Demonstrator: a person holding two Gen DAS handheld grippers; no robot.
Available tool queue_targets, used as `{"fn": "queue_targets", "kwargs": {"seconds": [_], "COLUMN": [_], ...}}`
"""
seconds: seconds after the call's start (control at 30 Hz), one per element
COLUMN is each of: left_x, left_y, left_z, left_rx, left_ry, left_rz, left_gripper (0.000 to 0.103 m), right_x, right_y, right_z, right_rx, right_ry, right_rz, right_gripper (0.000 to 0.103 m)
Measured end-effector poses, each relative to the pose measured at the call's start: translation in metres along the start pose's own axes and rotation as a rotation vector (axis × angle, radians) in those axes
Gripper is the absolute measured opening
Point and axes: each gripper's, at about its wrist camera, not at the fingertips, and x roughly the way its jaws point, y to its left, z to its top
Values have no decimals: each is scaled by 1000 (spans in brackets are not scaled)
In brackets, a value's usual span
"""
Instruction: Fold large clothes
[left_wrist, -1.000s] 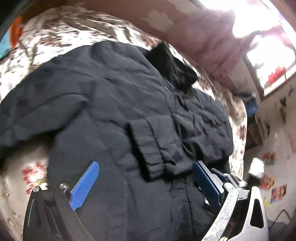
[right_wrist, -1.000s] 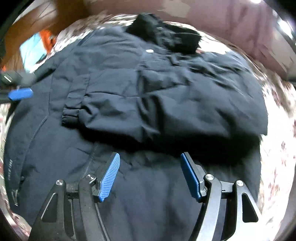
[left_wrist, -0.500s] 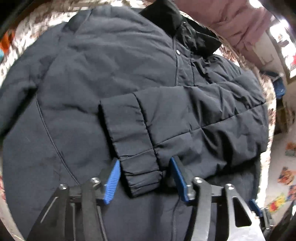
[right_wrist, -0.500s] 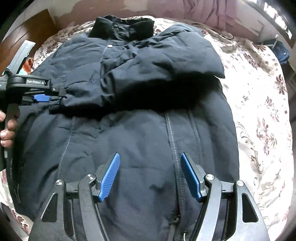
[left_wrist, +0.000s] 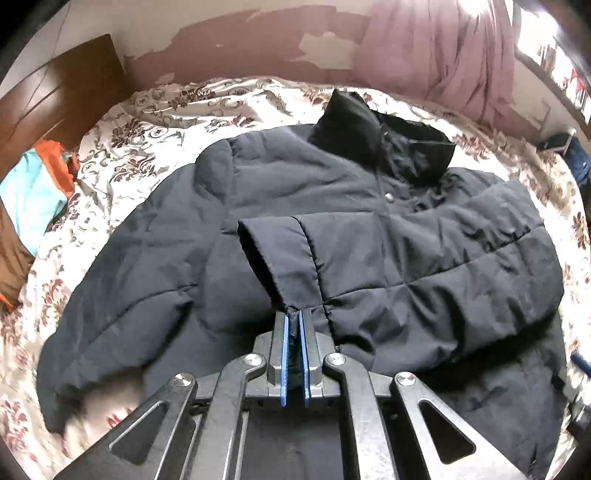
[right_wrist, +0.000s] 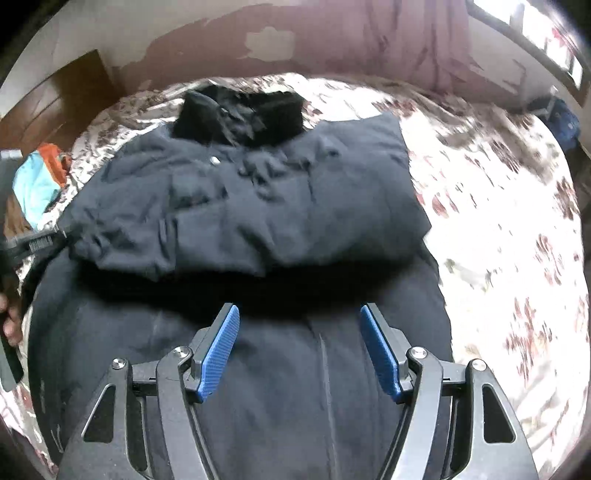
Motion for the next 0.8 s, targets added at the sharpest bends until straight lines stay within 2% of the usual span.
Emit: {"fn": "queue_targets", "kwargs": {"seconds": [0.13,0.27,0.37,0.53,0.57,0.6,0.73,0.8], "left_x": [27,35,41,49,49,48,41,35], "left_y": [15,27,34,48,54,59,86,97], "left_z": [-5,-9,-10,-14,-16,-16,-28,-31], "left_rx": [-20,-62,-88,-158,-189,-211,-294,-317], "left_ry": [85,98,109,137,142,145,122,112], "left_rz": [-15,-42,-73,-161,-199,-220,-323,-347], "left_gripper": [6,7,7,12,13,19,23,27], "right_x": [32,70,102,141,145,147,153,152], "right_y": [26,53,62,70,71,74,90,97], "right_z": [28,44,48,40,38,37,33,32], "right_rx": [-36,-48,-2,29,26,17,-39,-50], "right_ry": [7,62,127,192,192,191,187,189], "right_rz": [81,131,162,104,94,82,16,-4], "right_gripper": [54,52,52,52,52,52,54,55]}}
